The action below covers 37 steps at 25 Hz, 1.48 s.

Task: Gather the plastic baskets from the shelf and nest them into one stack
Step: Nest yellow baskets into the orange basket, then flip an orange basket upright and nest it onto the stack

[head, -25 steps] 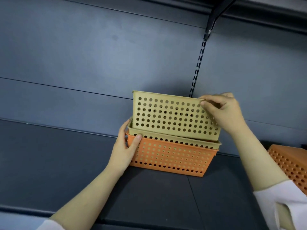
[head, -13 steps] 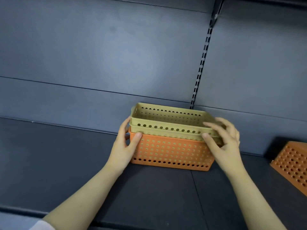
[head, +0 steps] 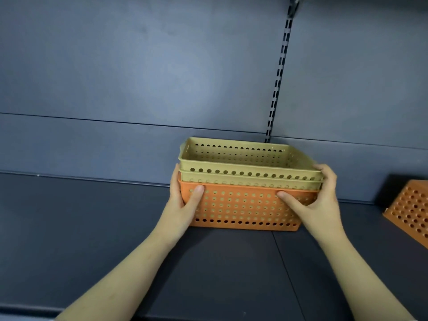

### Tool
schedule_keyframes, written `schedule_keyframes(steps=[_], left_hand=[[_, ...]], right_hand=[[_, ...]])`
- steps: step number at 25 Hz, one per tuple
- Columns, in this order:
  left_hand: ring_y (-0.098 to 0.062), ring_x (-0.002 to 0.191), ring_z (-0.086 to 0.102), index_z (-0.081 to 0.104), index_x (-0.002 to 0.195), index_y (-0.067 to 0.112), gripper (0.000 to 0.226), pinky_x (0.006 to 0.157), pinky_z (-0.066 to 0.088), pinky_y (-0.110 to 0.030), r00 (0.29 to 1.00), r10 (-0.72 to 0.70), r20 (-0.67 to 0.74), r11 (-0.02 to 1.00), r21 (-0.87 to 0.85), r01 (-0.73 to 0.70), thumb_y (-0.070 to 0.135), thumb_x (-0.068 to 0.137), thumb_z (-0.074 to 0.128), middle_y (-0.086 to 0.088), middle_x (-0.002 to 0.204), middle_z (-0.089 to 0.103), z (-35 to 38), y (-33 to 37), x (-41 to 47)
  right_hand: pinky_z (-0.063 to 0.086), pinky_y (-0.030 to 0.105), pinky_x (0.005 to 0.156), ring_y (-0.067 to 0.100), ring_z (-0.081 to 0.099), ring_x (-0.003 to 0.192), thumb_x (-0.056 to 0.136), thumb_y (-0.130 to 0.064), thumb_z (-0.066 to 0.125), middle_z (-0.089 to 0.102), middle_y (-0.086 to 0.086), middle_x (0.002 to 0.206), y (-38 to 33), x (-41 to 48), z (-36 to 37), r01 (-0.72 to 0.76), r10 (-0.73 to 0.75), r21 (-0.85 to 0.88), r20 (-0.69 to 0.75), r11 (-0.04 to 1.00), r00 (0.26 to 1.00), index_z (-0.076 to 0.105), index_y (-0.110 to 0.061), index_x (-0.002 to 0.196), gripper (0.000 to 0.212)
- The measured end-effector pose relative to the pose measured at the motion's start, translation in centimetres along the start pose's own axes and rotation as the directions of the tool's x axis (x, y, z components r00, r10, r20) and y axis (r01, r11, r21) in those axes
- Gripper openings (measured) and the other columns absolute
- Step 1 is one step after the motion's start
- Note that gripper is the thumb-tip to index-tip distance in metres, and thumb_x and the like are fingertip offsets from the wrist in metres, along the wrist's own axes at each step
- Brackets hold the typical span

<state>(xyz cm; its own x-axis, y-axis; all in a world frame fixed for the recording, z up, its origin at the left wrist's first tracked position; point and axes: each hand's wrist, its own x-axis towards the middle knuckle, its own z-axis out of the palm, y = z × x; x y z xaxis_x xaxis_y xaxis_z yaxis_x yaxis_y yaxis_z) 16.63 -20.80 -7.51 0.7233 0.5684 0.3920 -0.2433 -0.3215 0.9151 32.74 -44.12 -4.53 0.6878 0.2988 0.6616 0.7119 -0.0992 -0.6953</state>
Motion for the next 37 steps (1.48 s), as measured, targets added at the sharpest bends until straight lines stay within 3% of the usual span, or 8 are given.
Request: schedule_keyframes(steps=[6, 11, 13, 23, 27, 29, 31, 37], left_hand=[[0.003, 0.127, 0.051, 0.004, 0.153, 0.047, 0.083, 0.104, 0.041, -0.025, 0.998, -0.009, 0.056, 0.999, -0.049, 0.012, 0.066, 0.087, 0.050, 0.021, 0.144, 0.050, -0.4, 0.1, -0.2], [0.011, 0.101, 0.056, 0.024, 0.147, 0.025, 0.077, 0.072, 0.045, -0.002, 0.995, -0.055, 0.080, 0.997, -0.046, 0.059, 0.058, 0.084, 0.053, 0.024, 0.119, 0.053, -0.3, 1.4, -1.2], [0.014, 0.099, 0.053, 0.025, 0.145, 0.024, 0.067, 0.068, 0.044, -0.002, 0.990, -0.061, 0.125, 0.996, -0.050, 0.068, 0.053, 0.090, 0.052, 0.028, 0.115, 0.050, -0.2, 1.6, -1.7], [0.011, 0.108, 0.053, 0.026, 0.153, 0.042, 0.062, 0.093, 0.038, -0.008, 0.909, 0.036, 0.416, 0.960, 0.239, -0.148, 0.054, 0.095, 0.044, 0.024, 0.130, 0.055, 2.1, 1.5, -2.8], [-0.011, 0.098, 0.068, 0.051, 0.142, 0.035, 0.050, 0.074, 0.054, -0.029, 0.926, 0.195, 0.322, 0.773, 0.531, -0.348, 0.054, 0.096, 0.043, 0.013, 0.111, 0.070, 3.7, 1.8, -3.4], [-0.023, 0.053, 0.066, 0.078, 0.090, 0.025, 0.050, 0.043, 0.041, -0.027, 0.858, 0.432, 0.279, 0.490, 0.725, -0.483, 0.056, 0.094, 0.038, 0.002, 0.060, 0.069, 4.9, 2.3, -4.4], [-0.021, 0.032, 0.052, 0.065, 0.055, 0.022, 0.057, 0.036, 0.030, -0.020, 0.778, 0.535, 0.330, 0.359, 0.745, -0.562, 0.059, 0.092, 0.040, 0.004, 0.039, 0.050, 6.8, 3.7, -6.6], [-0.013, 0.059, 0.070, 0.075, 0.098, 0.029, 0.046, 0.043, 0.053, -0.031, 0.684, 0.586, 0.435, 0.427, 0.552, -0.717, 0.060, 0.091, 0.042, 0.010, 0.075, 0.074, 19.1, 7.5, -10.5]], right_hand=[[0.044, 0.037, 0.102, 0.017, 0.049, 0.123, 0.055, -0.057, 0.085, 0.046, -0.006, 0.134, -1.1, -0.6, -0.2, -0.025, 0.023, -0.044, -0.031, 0.999, 0.999, 0.029, -0.056, 0.119, 0.085], [0.040, 0.023, 0.098, -0.003, 0.047, 0.119, 0.059, -0.045, 0.082, 0.039, -0.035, 0.125, -1.9, -2.3, -0.7, -0.032, 0.029, -0.040, -0.088, 0.999, 0.996, 0.027, -0.046, 0.131, 0.091], [0.038, 0.022, 0.100, -0.003, 0.045, 0.123, 0.061, -0.044, 0.082, 0.041, -0.028, 0.131, -2.1, -3.1, -1.2, -0.045, 0.041, -0.035, -0.105, 0.998, 0.994, 0.025, -0.045, 0.138, 0.096], [0.039, 0.033, 0.106, 0.011, 0.044, 0.132, 0.069, -0.041, 0.080, 0.039, -0.017, 0.144, -1.7, -5.8, -8.5, -0.162, 0.150, -0.087, -0.131, 0.983, 0.980, 0.012, -0.041, 0.150, 0.106], [0.035, 0.037, 0.113, 0.012, 0.036, 0.139, 0.081, -0.034, 0.075, 0.035, -0.011, 0.155, -0.7, -6.0, -11.0, -0.219, 0.194, -0.124, -0.190, 0.968, 0.962, 0.011, -0.037, 0.155, 0.098], [0.029, 0.039, 0.116, 0.014, 0.031, 0.144, 0.087, -0.036, 0.069, 0.031, -0.004, 0.159, -0.5, -6.1, -12.2, -0.191, 0.122, -0.278, -0.247, 0.941, 0.961, 0.017, -0.028, 0.155, 0.086], [0.024, 0.034, 0.116, 0.018, 0.029, 0.145, 0.092, -0.036, 0.063, 0.034, 0.002, 0.157, -0.7, -6.0, -14.4, -0.153, 0.053, -0.380, -0.261, 0.912, 0.964, 0.027, -0.018, 0.153, 0.073], [0.024, 0.053, 0.112, 0.036, 0.033, 0.143, 0.091, -0.048, 0.041, 0.053, 0.015, 0.143, 3.4, -6.0, -27.7, -0.130, -0.147, -0.797, -0.265, 0.590, 0.953, 0.055, -0.012, 0.135, 0.058]])
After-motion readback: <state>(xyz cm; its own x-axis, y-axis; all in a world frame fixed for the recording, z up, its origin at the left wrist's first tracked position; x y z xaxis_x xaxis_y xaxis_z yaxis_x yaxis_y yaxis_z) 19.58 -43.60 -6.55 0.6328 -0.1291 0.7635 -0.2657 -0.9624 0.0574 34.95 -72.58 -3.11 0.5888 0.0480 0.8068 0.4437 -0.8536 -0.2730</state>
